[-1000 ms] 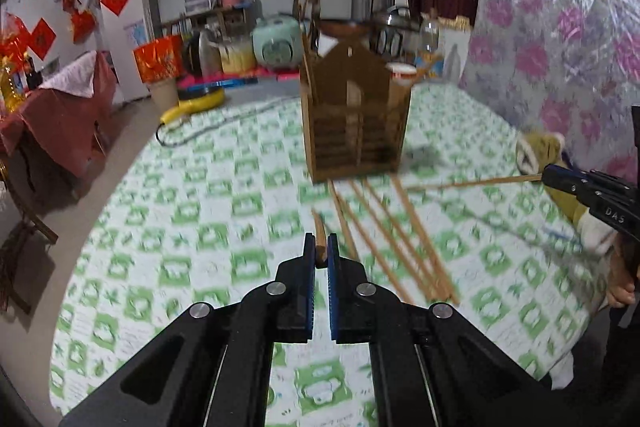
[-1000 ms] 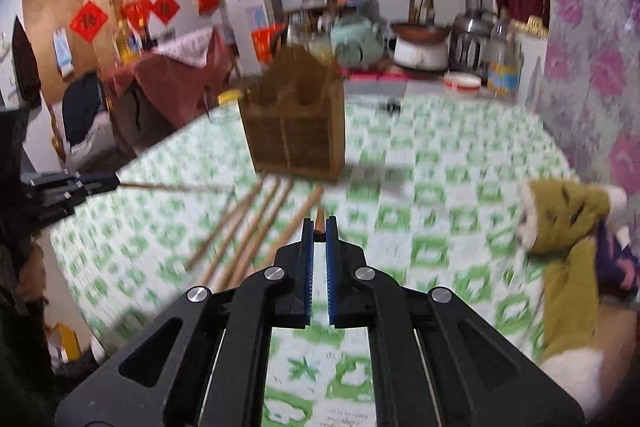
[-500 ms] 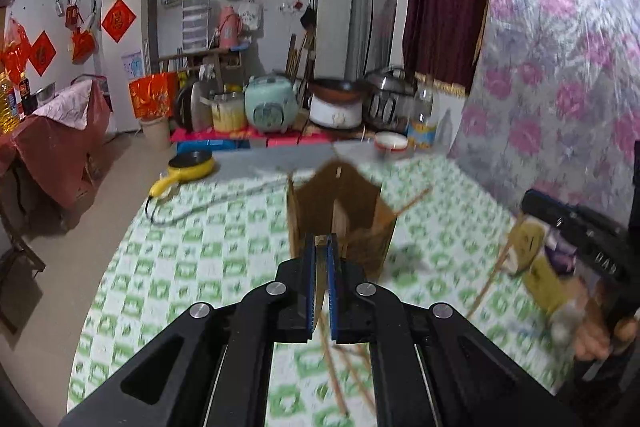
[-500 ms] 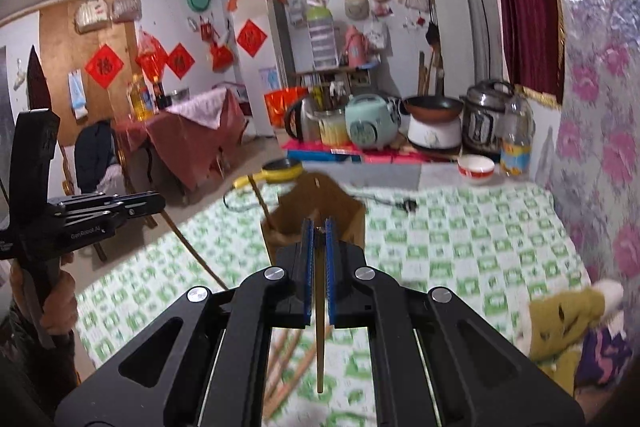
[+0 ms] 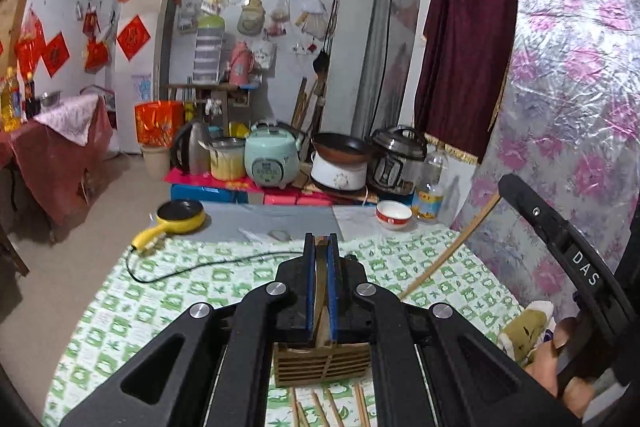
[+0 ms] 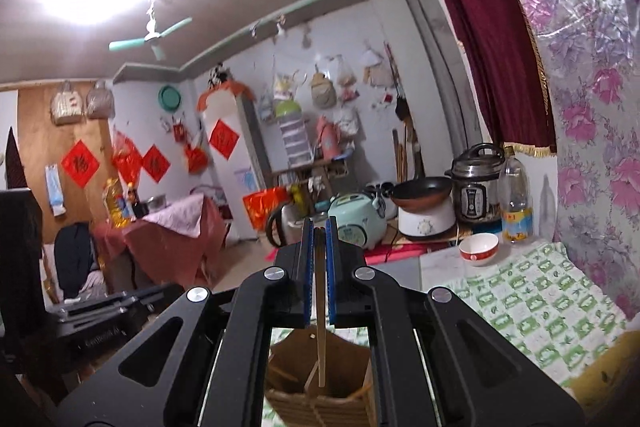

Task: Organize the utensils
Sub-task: 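Lift both chopsticks over the holder and open both tools to drop them in, then move both open tools back to the remaining chopsticks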

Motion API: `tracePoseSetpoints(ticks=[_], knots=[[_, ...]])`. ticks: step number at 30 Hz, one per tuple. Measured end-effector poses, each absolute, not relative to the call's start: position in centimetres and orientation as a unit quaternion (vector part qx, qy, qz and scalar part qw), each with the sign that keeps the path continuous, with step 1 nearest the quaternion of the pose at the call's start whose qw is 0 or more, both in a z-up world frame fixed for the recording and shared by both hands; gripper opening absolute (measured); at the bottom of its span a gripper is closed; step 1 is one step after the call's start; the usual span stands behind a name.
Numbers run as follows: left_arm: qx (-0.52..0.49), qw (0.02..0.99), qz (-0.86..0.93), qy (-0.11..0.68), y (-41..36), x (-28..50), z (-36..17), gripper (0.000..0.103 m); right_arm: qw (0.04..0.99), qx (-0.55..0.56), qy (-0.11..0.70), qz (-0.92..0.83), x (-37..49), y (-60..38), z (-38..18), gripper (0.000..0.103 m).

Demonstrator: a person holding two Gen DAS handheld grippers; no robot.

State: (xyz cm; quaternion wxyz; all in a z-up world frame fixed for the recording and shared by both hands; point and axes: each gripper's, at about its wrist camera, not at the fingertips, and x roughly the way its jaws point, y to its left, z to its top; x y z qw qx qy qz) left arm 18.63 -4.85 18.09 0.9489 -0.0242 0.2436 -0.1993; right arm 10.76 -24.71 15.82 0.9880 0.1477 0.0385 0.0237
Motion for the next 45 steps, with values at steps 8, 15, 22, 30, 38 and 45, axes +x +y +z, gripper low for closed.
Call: tracePoseSetpoints(ticks=[8, 15, 22, 30, 38, 45], knots=[[-0.038, 0.929, -0.197, 0.31, -4.4, 23.0, 13.8, 0.006, 0.984, 0.11, 0.13, 0.047, 15.9, -23.3, 12.4, 0.011], [-0.072, 0.94, -0.153, 0.296, -2.6, 22.9, 13.8, 0.083, 0.984, 0.108, 0.141, 0.027, 15.6, -23.3, 11.9, 0.037], [-0.06, 0.947, -0.147, 0.279, -2.6, 21.6, 14.9, 0.097, 0.985, 0.126, 0.115, 0.018, 13.7, -24.3, 12.6, 0.063], [-0.002, 0.961, -0.098, 0.259, -4.2, 20.6, 14.8, 0.097, 0.988, 0.114, 0.101, 0.018, 12.4, -23.3, 13.1, 0.08], [0.022, 0.964, -0.093, 0.247, -4.6, 19.3, 13.8, 0.097, 0.989, 0.109, 0.096, 0.009, 10.7, -23.2, 13.6, 0.085], [0.026, 0.96, -0.088, 0.264, -1.5, 17.0, 7.0, 0.097, 0.987, 0.109, 0.121, 0.003, 9.9, -22.8, 12.6, 0.092]])
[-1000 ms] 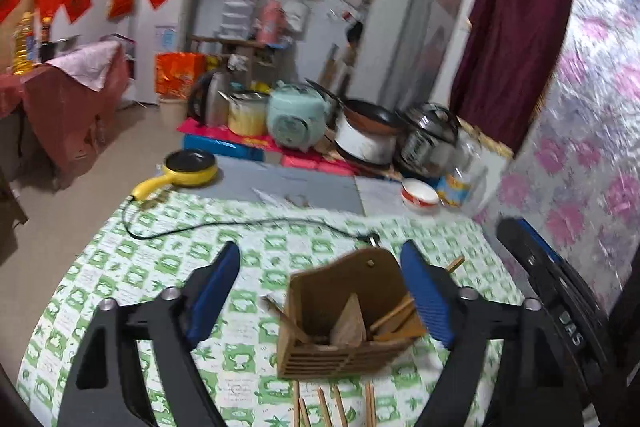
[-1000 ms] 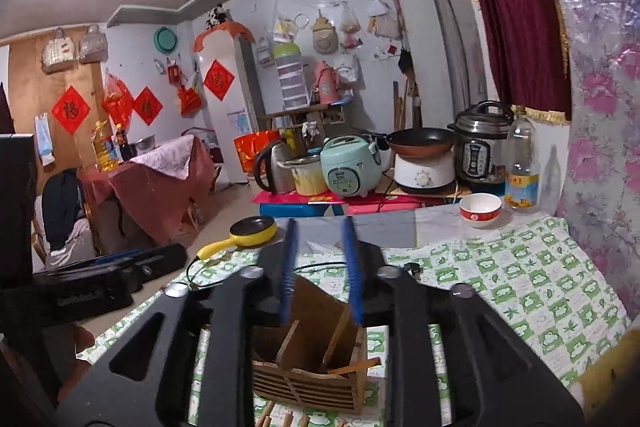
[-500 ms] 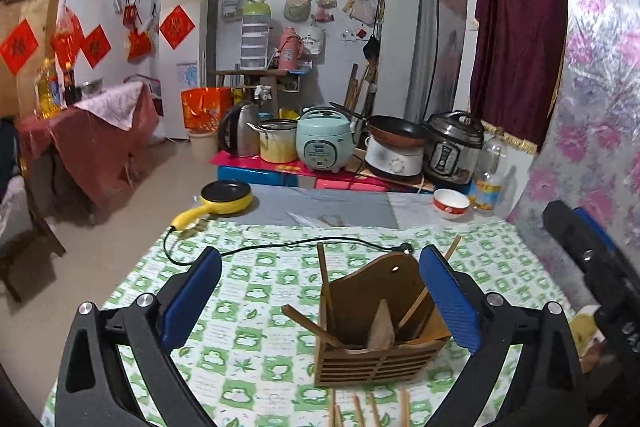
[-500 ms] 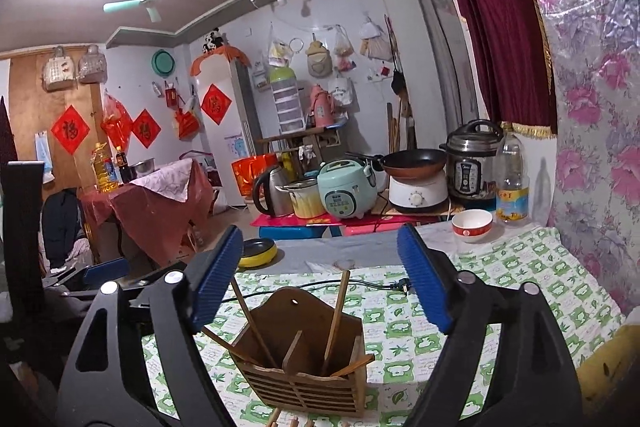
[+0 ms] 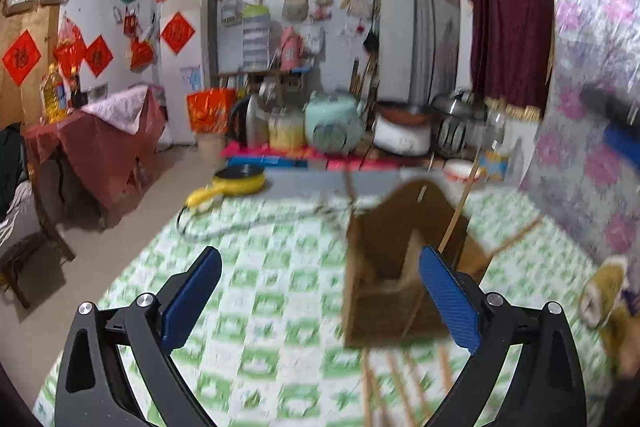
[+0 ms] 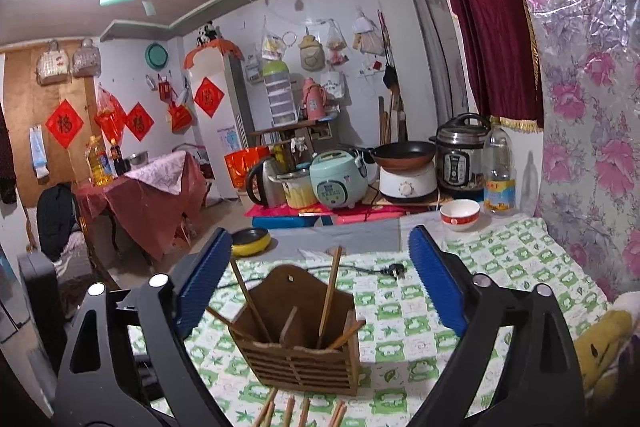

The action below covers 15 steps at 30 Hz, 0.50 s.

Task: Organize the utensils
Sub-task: 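Move both open tools back to the remaining chopsticks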

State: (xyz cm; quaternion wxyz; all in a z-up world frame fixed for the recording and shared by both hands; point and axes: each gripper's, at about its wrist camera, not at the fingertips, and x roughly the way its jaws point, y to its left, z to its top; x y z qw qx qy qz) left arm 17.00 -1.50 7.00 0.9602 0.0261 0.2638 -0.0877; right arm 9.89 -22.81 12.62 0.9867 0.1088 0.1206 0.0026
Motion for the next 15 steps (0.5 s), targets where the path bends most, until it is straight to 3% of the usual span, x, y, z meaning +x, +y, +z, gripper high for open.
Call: tracePoseSetpoints(ticks=[6, 11, 15], knots=[[0.036, 0.935, -0.085, 0.342, 0.0, 16.6, 2.0, 0.097, 0.985, 0.082, 0.148, -0.029, 6.7, -23.1, 6.8, 0.097], [0.0, 0.911, -0.093, 0.401, 1.9, 16.6, -0.7, 0.097, 0.945, 0.075, 0.316, -0.029, 7.6, -24.4, -1.3, 0.097], [0.015, 0.906, -0.061, 0.418, 3.0, 15.5, -2.2, 0.097, 0.927, 0.124, 0.354, -0.006, 7.4, -25.7, -2.9, 0.097]])
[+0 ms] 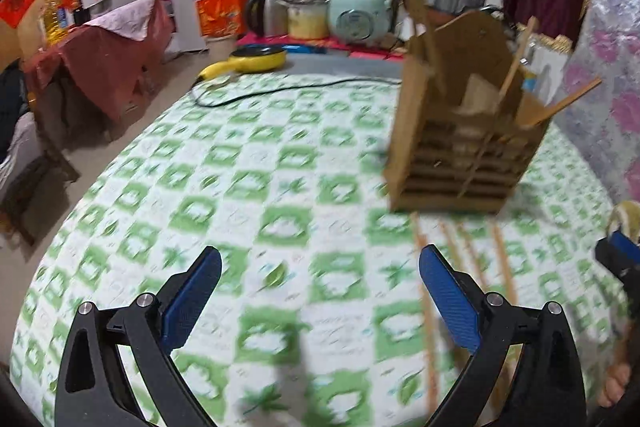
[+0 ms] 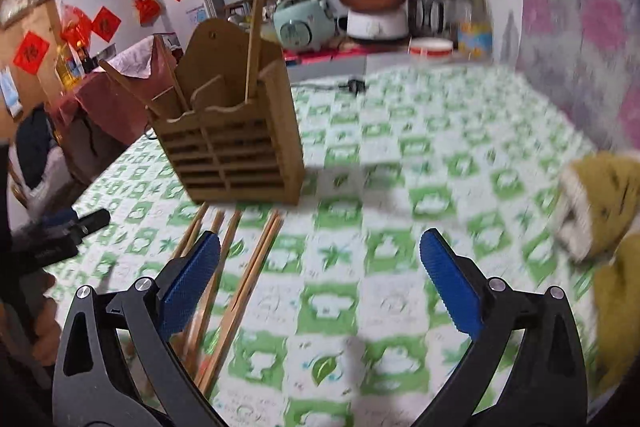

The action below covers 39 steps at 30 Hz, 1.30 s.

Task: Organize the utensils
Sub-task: 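Move both open tools back to the remaining chopsticks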

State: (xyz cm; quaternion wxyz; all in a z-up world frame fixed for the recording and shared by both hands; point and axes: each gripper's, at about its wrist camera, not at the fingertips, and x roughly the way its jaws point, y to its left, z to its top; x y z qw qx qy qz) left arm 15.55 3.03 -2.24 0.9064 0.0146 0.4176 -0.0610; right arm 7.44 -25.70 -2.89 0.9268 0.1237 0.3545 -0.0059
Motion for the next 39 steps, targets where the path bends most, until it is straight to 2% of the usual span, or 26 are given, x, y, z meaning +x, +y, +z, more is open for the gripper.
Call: tracePoseSetpoints(ticks=[11, 25, 31, 39], knots=[[0.025, 0.883, -0.127, 0.451, 3.1, 12.5, -4.3, 0.097, 0.918, 0.102, 0.382, -0.007, 6.8, -24.5, -4.4, 0.097], [0.165, 0.847, -0.148, 0.483, -1.9, 11.2, -7.4, 0.099, 0.915, 0.112, 0.388, -0.008, 6.9, -24.8, -4.5, 0.097], [0.1, 0.836, -0.161, 0.515, 0.6, 12.1, -7.8, 0.099, 0.913, 0.109, 0.394, -0.006, 6.4, -24.8, -4.7, 0.097], [0.095, 0.842, -0.136, 0.513, 1.9, 11.9, -7.7, 0.099, 0.901, 0.059, 0.426, 0.05, 5.0, -22.5, -5.9, 0.097]])
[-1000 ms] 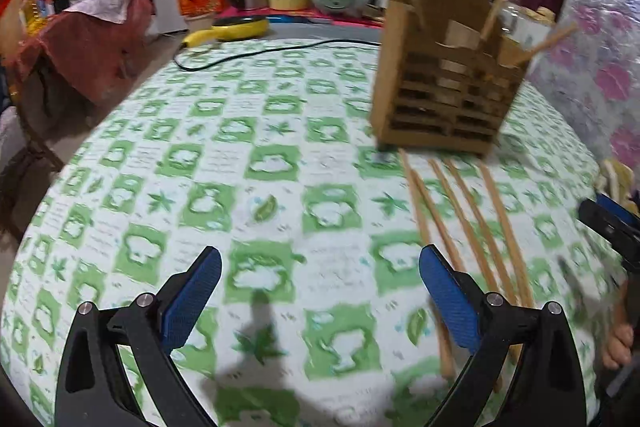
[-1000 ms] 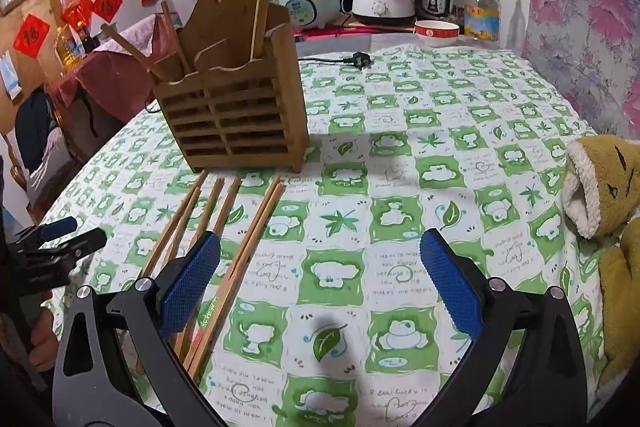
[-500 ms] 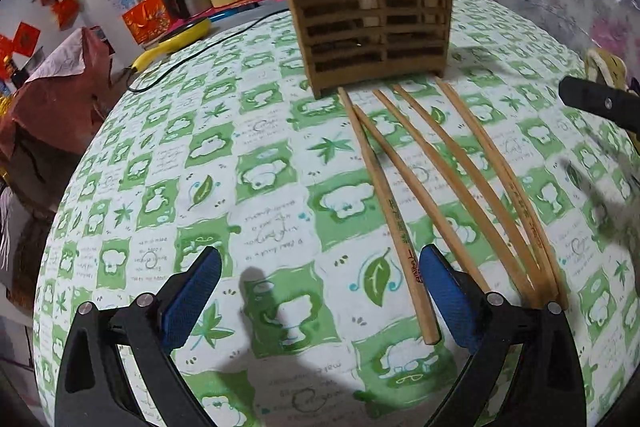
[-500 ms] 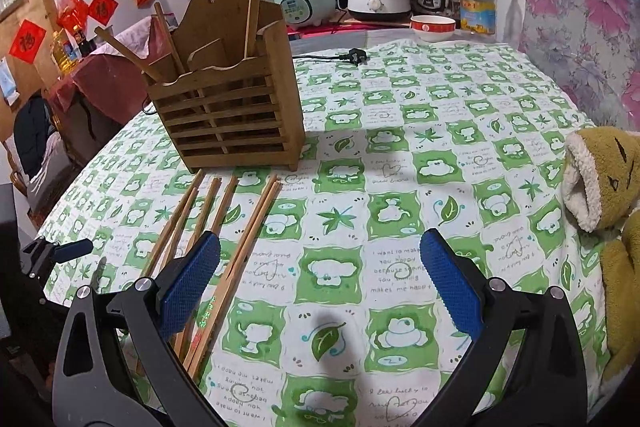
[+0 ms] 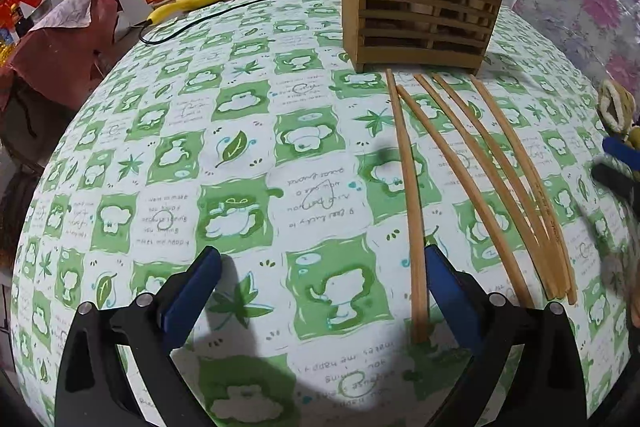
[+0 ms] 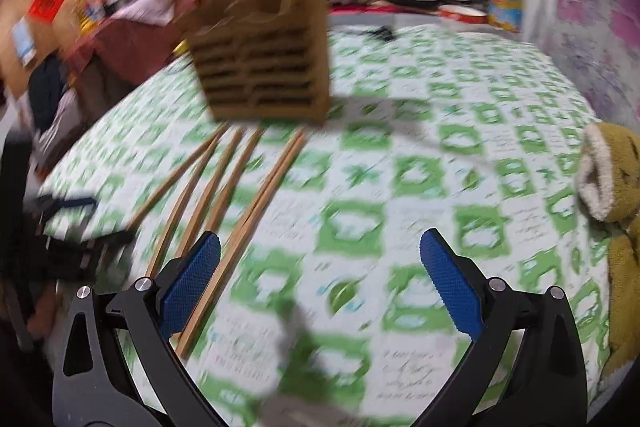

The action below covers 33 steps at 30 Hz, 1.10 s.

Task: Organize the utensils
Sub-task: 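Move both open tools back to the remaining chopsticks, then close the left tool on a chopstick while the right tool grasps another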

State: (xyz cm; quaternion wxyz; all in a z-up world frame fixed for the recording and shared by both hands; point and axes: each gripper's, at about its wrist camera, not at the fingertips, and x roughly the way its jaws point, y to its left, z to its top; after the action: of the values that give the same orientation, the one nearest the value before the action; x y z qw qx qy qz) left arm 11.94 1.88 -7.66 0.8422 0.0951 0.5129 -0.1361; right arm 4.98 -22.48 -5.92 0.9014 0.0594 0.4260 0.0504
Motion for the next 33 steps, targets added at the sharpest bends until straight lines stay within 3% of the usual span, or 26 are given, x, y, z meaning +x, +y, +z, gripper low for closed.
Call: tracePoseSetpoints(ticks=[11, 17, 23, 27, 33], knots=[[0.093, 0.842, -0.136, 0.513, 2.0, 12.0, -7.6, 0.099, 0.87, -0.081, 0.464, 0.149, 1.3, -16.6, -7.5, 0.097], [0.093, 0.842, -0.136, 0.513, 2.0, 11.9, -7.6, 0.099, 0.872, -0.046, 0.478, 0.091, 1.3, -20.5, -8.0, 0.096], [0.094, 0.843, -0.134, 0.513, 2.0, 11.8, -7.5, 0.099, 0.887, 0.05, 0.457, 0.049, 0.1, -26.5, -7.5, 0.085], [0.101, 0.843, -0.129, 0.512, 2.3, 11.2, -7.3, 0.099, 0.894, 0.031, 0.443, 0.064, -0.2, -25.6, -7.3, 0.073], [0.133, 0.848, -0.133, 0.496, 1.7, 8.8, -6.9, 0.098, 0.896, 0.007, 0.438, 0.076, -0.3, -24.4, -7.2, 0.07]])
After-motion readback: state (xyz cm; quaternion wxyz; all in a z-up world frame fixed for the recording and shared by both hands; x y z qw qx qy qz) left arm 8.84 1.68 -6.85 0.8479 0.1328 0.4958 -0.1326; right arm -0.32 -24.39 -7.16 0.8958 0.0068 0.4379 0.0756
